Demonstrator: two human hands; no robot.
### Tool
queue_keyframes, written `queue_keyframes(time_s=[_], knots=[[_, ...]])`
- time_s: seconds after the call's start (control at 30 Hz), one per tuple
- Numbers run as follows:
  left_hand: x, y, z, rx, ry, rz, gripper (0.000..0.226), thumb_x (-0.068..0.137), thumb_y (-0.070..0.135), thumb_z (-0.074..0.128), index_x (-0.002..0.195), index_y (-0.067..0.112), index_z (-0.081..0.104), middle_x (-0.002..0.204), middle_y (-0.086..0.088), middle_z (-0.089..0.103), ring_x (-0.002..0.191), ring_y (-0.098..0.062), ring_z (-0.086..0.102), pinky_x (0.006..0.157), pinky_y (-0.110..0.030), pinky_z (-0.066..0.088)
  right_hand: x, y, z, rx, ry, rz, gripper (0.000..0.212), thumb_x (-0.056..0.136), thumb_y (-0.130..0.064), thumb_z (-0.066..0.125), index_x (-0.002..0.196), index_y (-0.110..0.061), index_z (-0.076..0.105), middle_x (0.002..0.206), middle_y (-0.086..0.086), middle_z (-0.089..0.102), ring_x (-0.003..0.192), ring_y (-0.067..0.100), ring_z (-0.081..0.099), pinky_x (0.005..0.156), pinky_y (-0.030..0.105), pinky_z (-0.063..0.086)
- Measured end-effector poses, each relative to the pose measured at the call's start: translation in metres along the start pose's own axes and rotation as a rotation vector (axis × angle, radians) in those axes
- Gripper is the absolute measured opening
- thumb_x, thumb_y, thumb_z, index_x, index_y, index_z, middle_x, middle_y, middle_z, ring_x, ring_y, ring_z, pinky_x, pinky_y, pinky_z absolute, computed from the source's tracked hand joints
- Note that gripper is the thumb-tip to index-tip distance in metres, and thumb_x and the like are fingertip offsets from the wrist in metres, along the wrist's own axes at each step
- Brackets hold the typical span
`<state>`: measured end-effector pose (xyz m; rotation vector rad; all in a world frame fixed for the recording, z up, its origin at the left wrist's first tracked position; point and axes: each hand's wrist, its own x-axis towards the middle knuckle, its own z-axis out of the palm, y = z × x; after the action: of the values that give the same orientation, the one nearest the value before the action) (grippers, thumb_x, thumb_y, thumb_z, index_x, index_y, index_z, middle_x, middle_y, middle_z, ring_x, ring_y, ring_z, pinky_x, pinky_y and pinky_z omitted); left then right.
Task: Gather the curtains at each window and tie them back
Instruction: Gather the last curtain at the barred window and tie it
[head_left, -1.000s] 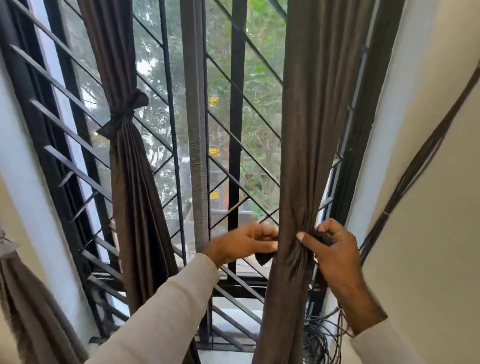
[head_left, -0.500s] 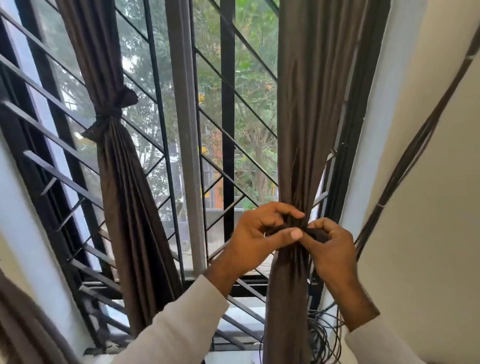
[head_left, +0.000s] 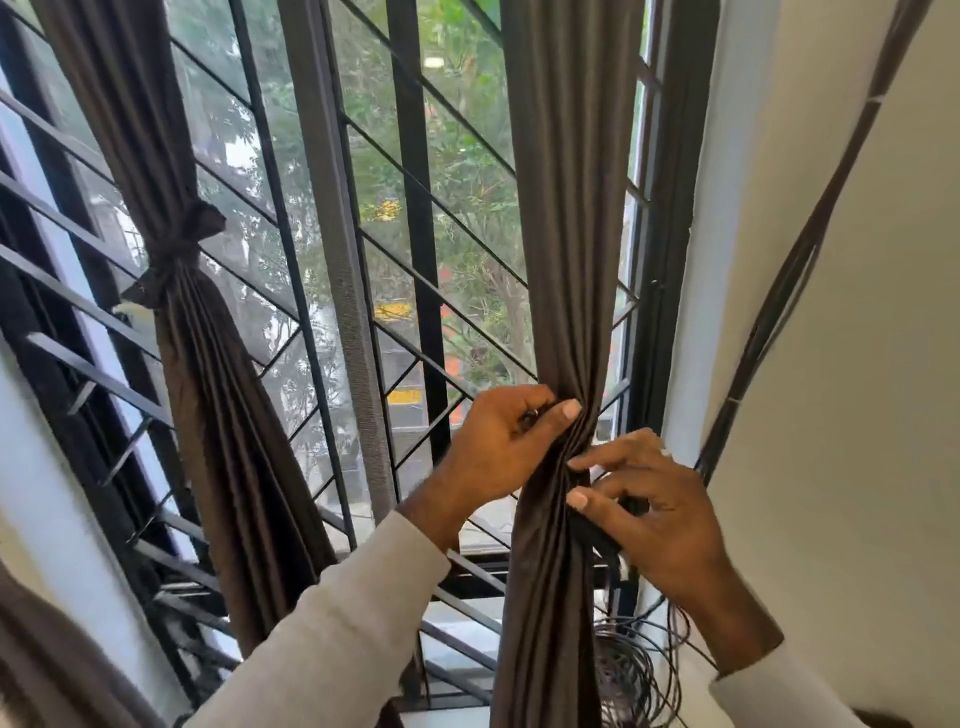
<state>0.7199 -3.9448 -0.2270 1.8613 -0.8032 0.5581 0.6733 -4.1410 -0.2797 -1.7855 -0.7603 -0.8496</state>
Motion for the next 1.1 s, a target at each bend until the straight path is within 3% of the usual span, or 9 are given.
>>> queue_keyframes(time_s=[0.13, 0.27, 0.43, 0.57, 0.67, 0.77, 0.83, 0.97, 1.1], knots=[[-0.003, 0.004, 0.002, -0.012, 0.011, 0.011, 0.045, 0.107, 0.026, 0.066, 0.07, 0.003, 0.057, 0.064, -0.017, 0.044, 0.062, -0.017, 0.041, 0.057, -0.042, 0.038, -0.001, 0.015, -0.009, 0.038, -0.153, -0.036, 0.01, 0.096, -0.023, 0.075, 0.098, -0.018, 0.084, 0.109, -0.011, 0.078, 0.107, 0.02, 0.07, 0.095, 0.042, 0.052], [-0.01, 0.01, -0.005, 0.007, -0.006, 0.056, 0.033, 0.105, 0.017, 0.067, 0.072, 0.011, 0.064, 0.064, -0.001, 0.052, 0.064, -0.009, 0.05, 0.062, -0.026, 0.041, -0.001, 0.031, -0.006, -0.01, -0.218, -0.006, 0.035, 0.099, -0.01, 0.066, 0.132, -0.018, 0.074, 0.12, -0.006, 0.068, 0.117, 0.02, 0.065, 0.102, 0.03, 0.051], [-0.019, 0.006, -0.01, -0.114, -0.092, 0.075, 0.018, 0.104, 0.006, 0.065, 0.095, -0.004, 0.077, 0.086, -0.017, 0.072, 0.082, -0.039, 0.065, 0.077, -0.05, 0.053, 0.007, 0.03, 0.002, -0.038, -0.119, -0.002, 0.021, 0.091, -0.011, 0.082, 0.11, -0.019, 0.082, 0.105, -0.009, 0.071, 0.099, 0.012, 0.069, 0.086, 0.025, 0.054], [-0.007, 0.008, -0.007, -0.048, -0.096, 0.048, 0.014, 0.103, 0.006, 0.069, 0.103, -0.001, 0.081, 0.092, -0.013, 0.077, 0.086, -0.026, 0.073, 0.079, -0.034, 0.057, 0.009, 0.032, 0.007, -0.03, -0.075, -0.032, 0.021, 0.085, -0.002, 0.086, 0.097, -0.019, 0.083, 0.098, -0.011, 0.076, 0.095, 0.01, 0.072, 0.087, 0.025, 0.056], [0.001, 0.008, -0.005, 0.124, -0.133, 0.045, 0.014, 0.102, 0.012, 0.073, 0.112, 0.006, 0.082, 0.091, 0.007, 0.075, 0.086, -0.004, 0.072, 0.079, -0.023, 0.054, 0.002, 0.038, 0.006, -0.014, -0.04, 0.024, 0.022, 0.089, 0.003, 0.079, 0.098, -0.017, 0.077, 0.097, -0.01, 0.076, 0.092, 0.013, 0.073, 0.083, 0.031, 0.058], [0.006, 0.012, -0.008, 0.287, -0.218, -0.006, 0.036, 0.101, 0.003, 0.071, 0.135, 0.011, 0.072, 0.108, 0.015, 0.073, 0.097, 0.011, 0.068, 0.089, -0.01, 0.05, 0.0, 0.036, 0.002, 0.108, 0.036, 0.103, 0.021, 0.092, 0.009, 0.071, 0.095, -0.012, 0.07, 0.097, -0.01, 0.079, 0.095, 0.011, 0.077, 0.085, 0.028, 0.061], [0.01, 0.014, -0.008, 0.386, -0.25, 0.025, 0.043, 0.101, 0.005, 0.068, 0.143, 0.018, 0.066, 0.123, 0.004, 0.075, 0.112, -0.003, 0.07, 0.099, -0.027, 0.056, 0.002, 0.033, 0.0, 0.146, 0.071, 0.143, 0.019, 0.092, 0.005, 0.074, 0.096, -0.014, 0.069, 0.095, -0.01, 0.081, 0.094, 0.011, 0.078, 0.085, 0.033, 0.063], [0.016, 0.025, 0.002, 0.616, -0.343, 0.078, 0.064, 0.098, 0.01, 0.065, 0.151, 0.031, 0.037, 0.113, -0.007, 0.071, 0.101, -0.027, 0.068, 0.085, -0.042, 0.058, 0.011, 0.027, -0.002, 0.246, 0.181, 0.232, 0.045, 0.088, -0.014, 0.08, 0.121, -0.038, 0.062, 0.09, -0.004, 0.081, 0.087, 0.019, 0.079, 0.085, 0.04, 0.063], [0.022, 0.023, 0.007, 0.798, -0.428, 0.138, 0.101, 0.095, 0.024, 0.072, 0.166, 0.041, 0.002, 0.111, -0.011, 0.068, 0.1, -0.033, 0.066, 0.084, -0.052, 0.058, 0.026, 0.022, -0.006, 0.254, 0.149, 0.269, 0.074, 0.085, -0.001, 0.083, 0.144, -0.035, 0.056, 0.083, 0.0, 0.08, 0.081, 0.016, 0.076, 0.085, 0.018, 0.057]])
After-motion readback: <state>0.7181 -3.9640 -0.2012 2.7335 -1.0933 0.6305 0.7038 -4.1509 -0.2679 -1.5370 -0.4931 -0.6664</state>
